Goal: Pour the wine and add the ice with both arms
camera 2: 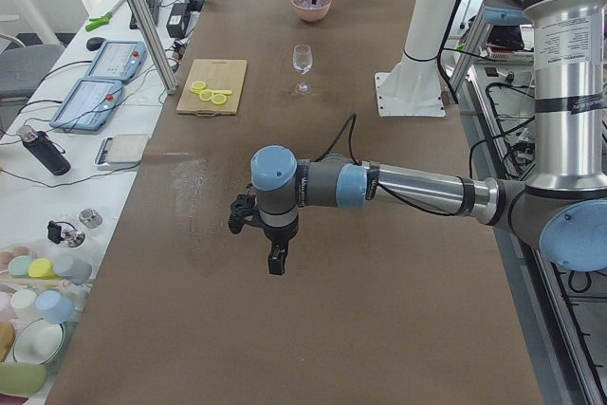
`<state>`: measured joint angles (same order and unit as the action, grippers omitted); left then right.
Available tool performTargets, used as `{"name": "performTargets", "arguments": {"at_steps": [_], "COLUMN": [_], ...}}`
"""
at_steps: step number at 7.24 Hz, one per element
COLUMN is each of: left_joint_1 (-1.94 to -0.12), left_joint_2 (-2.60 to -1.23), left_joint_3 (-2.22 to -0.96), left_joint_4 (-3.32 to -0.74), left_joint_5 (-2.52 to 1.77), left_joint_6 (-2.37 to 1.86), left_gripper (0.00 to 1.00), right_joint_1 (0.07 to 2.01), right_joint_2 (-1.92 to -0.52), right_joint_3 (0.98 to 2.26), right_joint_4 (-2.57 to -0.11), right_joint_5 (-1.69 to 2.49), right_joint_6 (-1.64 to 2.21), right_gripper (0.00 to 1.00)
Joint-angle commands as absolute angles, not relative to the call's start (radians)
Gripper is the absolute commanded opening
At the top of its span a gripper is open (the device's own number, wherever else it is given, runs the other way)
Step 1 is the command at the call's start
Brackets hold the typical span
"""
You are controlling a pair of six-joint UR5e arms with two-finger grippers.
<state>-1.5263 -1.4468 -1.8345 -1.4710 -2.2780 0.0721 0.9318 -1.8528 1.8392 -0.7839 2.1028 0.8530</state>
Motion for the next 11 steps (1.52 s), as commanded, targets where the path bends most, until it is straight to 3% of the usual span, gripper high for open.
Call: {"name": "performTargets", "arguments": {"at_steps": [1, 3, 7, 9, 11], "left_joint_1": [-1.526, -1.526, -1.526, -1.525, -1.525], "left_joint_2": [-1.447, -1.448, -1.448, -1.448, -1.448], "left_joint_3": [-1.835, -1.835, -1.832, -1.827, -1.825], "left_joint_4": [-1.471, -1.471, -1.471, -1.471, -1.471], "left_joint_5": [-2.278, -2.278, -2.278, -2.278, -2.278], "left_joint_6": [0.072, 0.072, 0.072, 0.072, 0.071], "left_gripper": [0.98, 0.98, 0.98, 0.98, 0.98], "right_joint_1": [0.925, 0.919, 0.963, 0.994, 0.992], "right_joint_2": [-1.855, -1.855, -1.838, -1.746, -1.581], "right_joint_3": [1.839, 1.842, 1.928, 1.957, 1.962], "right_joint_4": [-0.784, -0.784, -0.793, -0.813, -1.028], "right_joint_5": [2.1, 2.1, 2.117, 2.115, 2.109], "right_joint_6": [0.853, 0.851, 0.847, 0.853, 0.854], "right_gripper": [0.44, 0.01, 0.0, 0.0, 0.0]}}
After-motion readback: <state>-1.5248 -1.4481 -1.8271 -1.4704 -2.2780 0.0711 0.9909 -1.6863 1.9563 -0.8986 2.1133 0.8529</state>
